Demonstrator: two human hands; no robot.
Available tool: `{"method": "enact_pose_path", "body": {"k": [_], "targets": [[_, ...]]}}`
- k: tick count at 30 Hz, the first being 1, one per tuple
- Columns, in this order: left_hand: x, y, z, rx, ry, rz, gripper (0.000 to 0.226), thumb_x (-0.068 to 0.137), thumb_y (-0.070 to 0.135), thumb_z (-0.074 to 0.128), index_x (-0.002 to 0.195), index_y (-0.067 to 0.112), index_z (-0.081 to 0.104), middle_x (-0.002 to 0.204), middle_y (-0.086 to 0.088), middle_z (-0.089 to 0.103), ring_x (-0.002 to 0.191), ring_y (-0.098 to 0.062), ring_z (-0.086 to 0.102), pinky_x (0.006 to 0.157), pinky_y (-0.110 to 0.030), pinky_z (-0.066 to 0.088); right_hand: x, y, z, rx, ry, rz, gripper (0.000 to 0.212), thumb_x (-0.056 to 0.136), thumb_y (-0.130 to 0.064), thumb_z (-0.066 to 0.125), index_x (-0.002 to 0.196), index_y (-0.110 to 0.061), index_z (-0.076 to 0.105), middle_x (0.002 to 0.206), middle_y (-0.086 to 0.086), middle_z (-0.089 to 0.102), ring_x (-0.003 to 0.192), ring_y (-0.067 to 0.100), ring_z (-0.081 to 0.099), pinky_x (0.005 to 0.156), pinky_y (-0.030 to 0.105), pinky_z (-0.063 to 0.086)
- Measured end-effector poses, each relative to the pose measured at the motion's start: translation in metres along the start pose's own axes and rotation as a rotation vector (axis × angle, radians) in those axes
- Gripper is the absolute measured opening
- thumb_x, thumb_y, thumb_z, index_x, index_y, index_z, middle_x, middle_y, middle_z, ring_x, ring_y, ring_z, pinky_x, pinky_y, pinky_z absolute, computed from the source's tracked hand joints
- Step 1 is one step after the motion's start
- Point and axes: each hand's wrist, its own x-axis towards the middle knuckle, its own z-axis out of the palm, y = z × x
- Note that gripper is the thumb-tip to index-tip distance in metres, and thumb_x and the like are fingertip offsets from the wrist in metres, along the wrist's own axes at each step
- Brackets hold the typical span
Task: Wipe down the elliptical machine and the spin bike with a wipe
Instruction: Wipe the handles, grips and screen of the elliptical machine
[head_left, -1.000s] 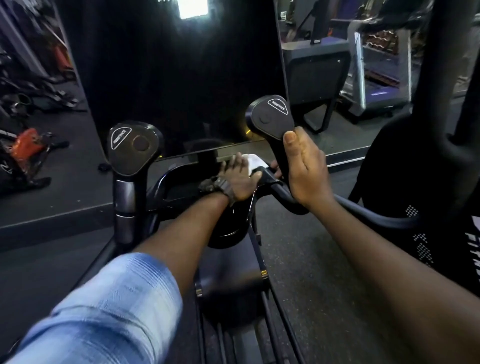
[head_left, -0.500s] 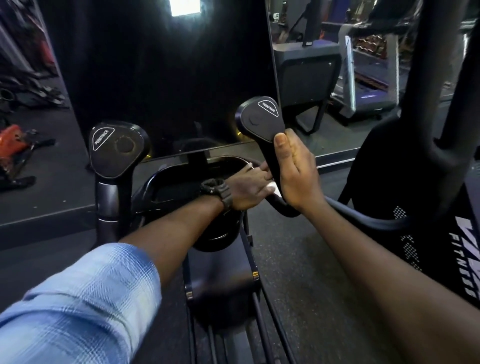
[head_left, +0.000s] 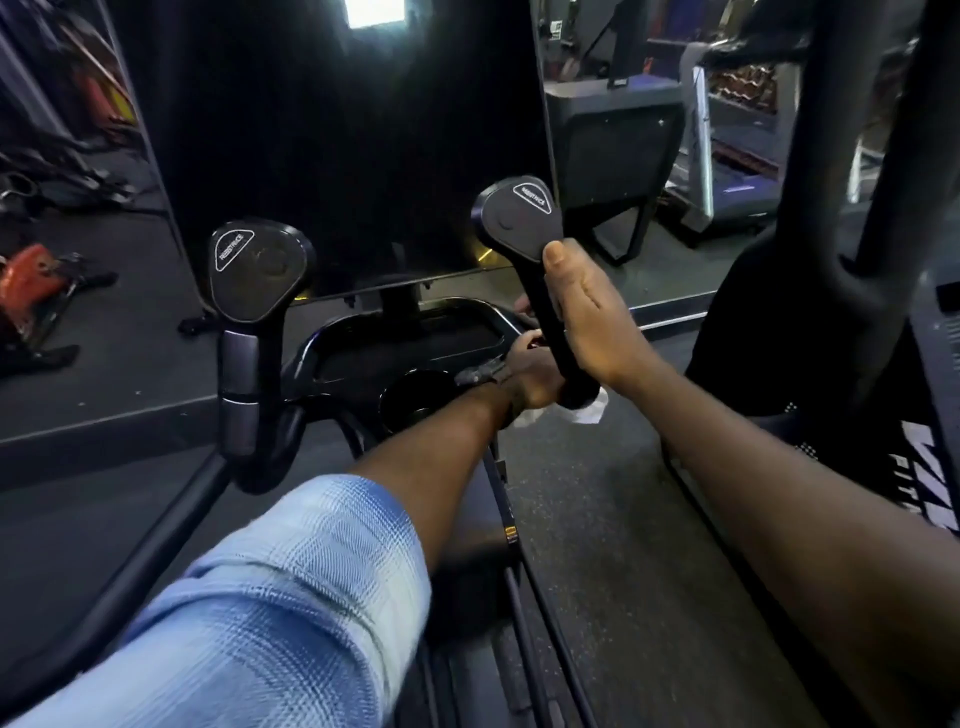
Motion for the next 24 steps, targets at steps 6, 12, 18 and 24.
{"method": "enact_pose_path", "body": {"k": [6,12,18,24], "targets": [[-0.019,0.027,0.021,-0.727,0.117,-0.277,0.016,0.098,0.006,0.046,0.111,0.002,0.056,0.099,-0.014,0.061,0.083,-0.007,0.061,0.069,-0.009,0.044,0.005,-0.028,-0.039,-0.231,-0.184,0.075,0.053,0.093,-0.070,0.037,0.088,-0.025,0.066,0.096,-0.005,0.066,0.091,0.009,0.063,0.088,0.034,0.048],[-0.058,0.078,0.006,-1.145,0.136,-0.061,0.053,0.091,0.035,0.035,0.070,-0.013,0.045,0.055,-0.008,0.047,0.037,-0.022,0.019,0.036,-0.027,0.023,0.009,-0.045,-0.053,-0.306,-0.281,0.155,0.054,0.091,-0.068,0.046,0.092,-0.021,0.073,0.092,-0.003,0.074,0.091,0.012,0.069,0.094,0.040,0.053],[-0.041,0.083,-0.018,-1.570,0.129,0.059,0.086,0.085,0.077,0.008,0.068,0.001,0.045,0.053,-0.013,0.042,0.044,-0.019,0.038,0.040,-0.018,0.033,0.006,-0.054,-0.068,-0.315,-0.203,0.075,0.055,0.096,-0.055,0.050,0.093,-0.004,0.070,0.083,0.007,0.066,0.076,0.012,0.054,0.075,0.037,0.047],[-0.042,0.088,-0.029,-1.843,0.240,0.029,0.085,0.084,0.080,0.017,0.079,0.006,0.060,0.070,-0.014,0.053,0.063,-0.023,0.048,0.064,-0.033,0.037,-0.004,-0.061,-0.063,-0.111,-0.152,0.146,0.025,0.103,-0.019,0.050,0.114,-0.009,0.070,0.098,0.003,0.068,0.080,0.009,0.059,0.077,0.023,0.052]]}}
